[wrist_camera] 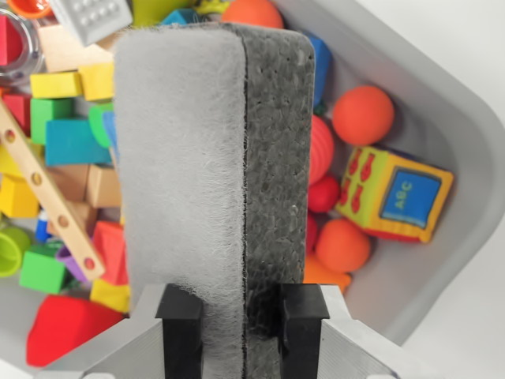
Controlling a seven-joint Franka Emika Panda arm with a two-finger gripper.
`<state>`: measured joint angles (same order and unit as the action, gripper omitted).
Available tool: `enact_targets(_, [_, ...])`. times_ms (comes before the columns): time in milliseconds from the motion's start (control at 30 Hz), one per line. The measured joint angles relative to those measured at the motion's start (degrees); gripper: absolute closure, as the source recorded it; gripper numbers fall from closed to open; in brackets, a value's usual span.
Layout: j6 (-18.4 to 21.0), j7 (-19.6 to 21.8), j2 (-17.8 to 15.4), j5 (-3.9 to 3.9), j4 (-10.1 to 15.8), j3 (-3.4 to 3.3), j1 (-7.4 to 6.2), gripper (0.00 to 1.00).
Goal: Pick an object from the bin
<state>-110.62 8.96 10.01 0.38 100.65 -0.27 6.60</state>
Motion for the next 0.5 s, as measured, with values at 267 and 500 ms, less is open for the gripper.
enact_targets(267, [0.38, 0.00, -0.06, 0.00, -0.26, 0.00, 0.00, 1.00])
enact_targets(500, [0.38, 0.00, 0.03, 0.00, -0.23, 0.00, 0.00, 1.00])
